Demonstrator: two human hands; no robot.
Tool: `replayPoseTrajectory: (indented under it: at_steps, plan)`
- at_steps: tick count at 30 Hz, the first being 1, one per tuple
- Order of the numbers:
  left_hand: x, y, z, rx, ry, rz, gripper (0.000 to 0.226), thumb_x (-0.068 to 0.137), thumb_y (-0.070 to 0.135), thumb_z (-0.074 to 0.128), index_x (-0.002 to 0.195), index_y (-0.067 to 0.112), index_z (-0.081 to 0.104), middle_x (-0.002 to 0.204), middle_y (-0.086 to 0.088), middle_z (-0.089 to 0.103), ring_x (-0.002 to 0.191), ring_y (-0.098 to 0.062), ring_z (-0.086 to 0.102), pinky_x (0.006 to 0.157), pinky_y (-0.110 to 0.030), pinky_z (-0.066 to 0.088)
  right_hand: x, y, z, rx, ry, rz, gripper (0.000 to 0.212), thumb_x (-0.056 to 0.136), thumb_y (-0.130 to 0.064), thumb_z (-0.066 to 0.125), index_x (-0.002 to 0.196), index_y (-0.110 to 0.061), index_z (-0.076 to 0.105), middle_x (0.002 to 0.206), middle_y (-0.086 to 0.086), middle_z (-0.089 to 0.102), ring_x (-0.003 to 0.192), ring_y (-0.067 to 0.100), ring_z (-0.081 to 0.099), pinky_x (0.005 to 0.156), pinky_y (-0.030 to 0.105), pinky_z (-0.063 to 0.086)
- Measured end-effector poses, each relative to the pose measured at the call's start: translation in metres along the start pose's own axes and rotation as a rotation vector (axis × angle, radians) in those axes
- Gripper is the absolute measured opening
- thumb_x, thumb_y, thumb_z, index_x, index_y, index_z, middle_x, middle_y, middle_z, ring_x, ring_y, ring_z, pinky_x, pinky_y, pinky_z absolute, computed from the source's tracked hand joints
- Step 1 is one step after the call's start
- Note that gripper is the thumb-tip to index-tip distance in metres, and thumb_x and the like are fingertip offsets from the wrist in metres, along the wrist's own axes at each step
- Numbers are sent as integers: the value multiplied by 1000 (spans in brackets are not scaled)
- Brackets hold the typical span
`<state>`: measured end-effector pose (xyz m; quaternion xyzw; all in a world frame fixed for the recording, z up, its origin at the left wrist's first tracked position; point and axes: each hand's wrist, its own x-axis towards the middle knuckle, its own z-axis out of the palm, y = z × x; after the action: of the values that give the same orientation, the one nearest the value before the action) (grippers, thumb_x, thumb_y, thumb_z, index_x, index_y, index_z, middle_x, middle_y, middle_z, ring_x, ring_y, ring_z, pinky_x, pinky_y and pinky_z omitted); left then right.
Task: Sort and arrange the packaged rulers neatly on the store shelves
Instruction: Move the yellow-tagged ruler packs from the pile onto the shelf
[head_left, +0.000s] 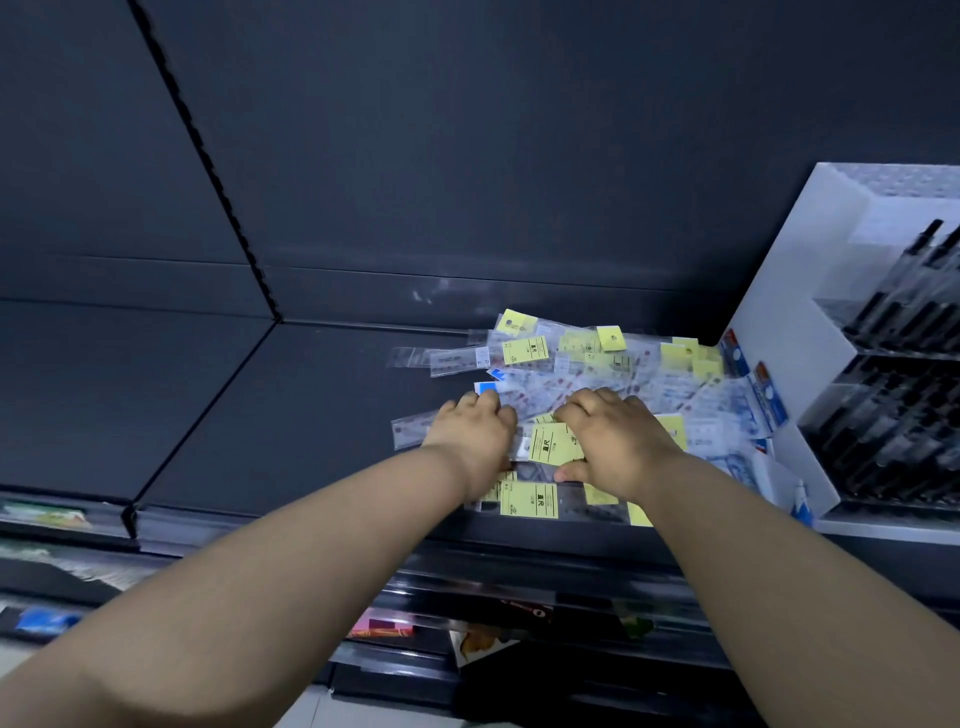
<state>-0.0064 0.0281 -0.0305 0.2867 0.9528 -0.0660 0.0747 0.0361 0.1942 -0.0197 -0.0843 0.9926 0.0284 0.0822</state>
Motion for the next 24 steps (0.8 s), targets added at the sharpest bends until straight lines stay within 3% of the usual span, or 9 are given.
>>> replayPoseTrajectory:
  at_steps: [2, 5, 7, 10, 13, 16, 18, 21, 24]
  plan:
    - [0, 2, -1, 47, 15, 7, 46, 86, 13, 58, 128, 12, 38, 125, -11, 42, 120, -28, 42, 102, -38, 33, 0, -1, -2, -27, 5, -14, 72, 84, -55, 57, 142, -20, 32, 142, 0, 37, 133, 21, 31, 108, 40, 26]
    - [-3, 0, -4, 1, 30, 19, 42, 84, 8, 55, 121, 15, 39, 116, -7, 53, 114, -26, 49, 99, -37, 33, -1, -3, -3, -96, 25, -51, 51, 90, -50, 53, 130, -19, 46, 127, 0, 50, 120, 21, 44, 102, 39, 32]
    - [-5, -5, -6, -116, 31, 1, 32, 92, 20, 50, 122, 20, 41, 112, -3, 57, 111, -25, 52, 97, -37, 32, -5, -3, -2, -104, 55, -70, 35, 96, -40, 48, 123, -18, 50, 108, 0, 58, 100, 21, 54, 85, 35, 42]
    - [-10, -12, -13, -122, 56, 51, 27, 98, 32, 41, 123, 25, 50, 116, 0, 58, 112, -23, 53, 94, -35, 33, -9, -5, -2, -14, 108, -46, 30, 97, -33, 47, 124, -21, 44, 85, -6, 56, 75, 17, 49, 61, 28, 39]
    - [-17, -21, -26, -178, 69, 52, 25, 97, 35, 46, 120, 30, 53, 117, 5, 59, 110, -20, 54, 88, -29, 38, -11, -6, -7, 196, 42, 1, 47, 92, -42, 54, 135, -31, 38, 116, -1, 63, 92, 20, 58, 76, 30, 47]
    - [-23, -29, -32, -369, -125, -10, 25, 91, 41, 58, 114, 33, 54, 112, 7, 60, 104, -17, 56, 88, -29, 46, -13, -7, -8, 320, -177, 14, 61, 88, -44, 60, 142, -26, 37, 139, 2, 49, 120, 22, 51, 94, 30, 40]
    - [-24, -28, -26, -317, -218, -6, 23, 91, 36, 58, 113, 28, 57, 112, 4, 60, 101, -19, 56, 87, -32, 49, -13, -12, -3, 278, -264, 14, 65, 89, -39, 61, 145, -22, 34, 148, 4, 38, 130, 23, 42, 103, 30, 35]
    - [-25, -20, -18, -249, -285, 3, 29, 94, 32, 54, 122, 22, 54, 124, -4, 56, 108, -24, 55, 92, -36, 48, -12, -20, -2, 198, -289, 20, 67, 88, -33, 65, 144, -14, 34, 149, 8, 35, 133, 25, 38, 108, 32, 34]
    - [-27, -14, -16, -220, -328, 17, 49, 92, 33, 59, 136, 19, 42, 133, -7, 46, 116, -27, 51, 95, -37, 46, -13, -25, -5, 180, -323, 52, 68, 83, -32, 70, 139, -11, 37, 139, 9, 45, 123, 26, 48, 97, 31, 42]
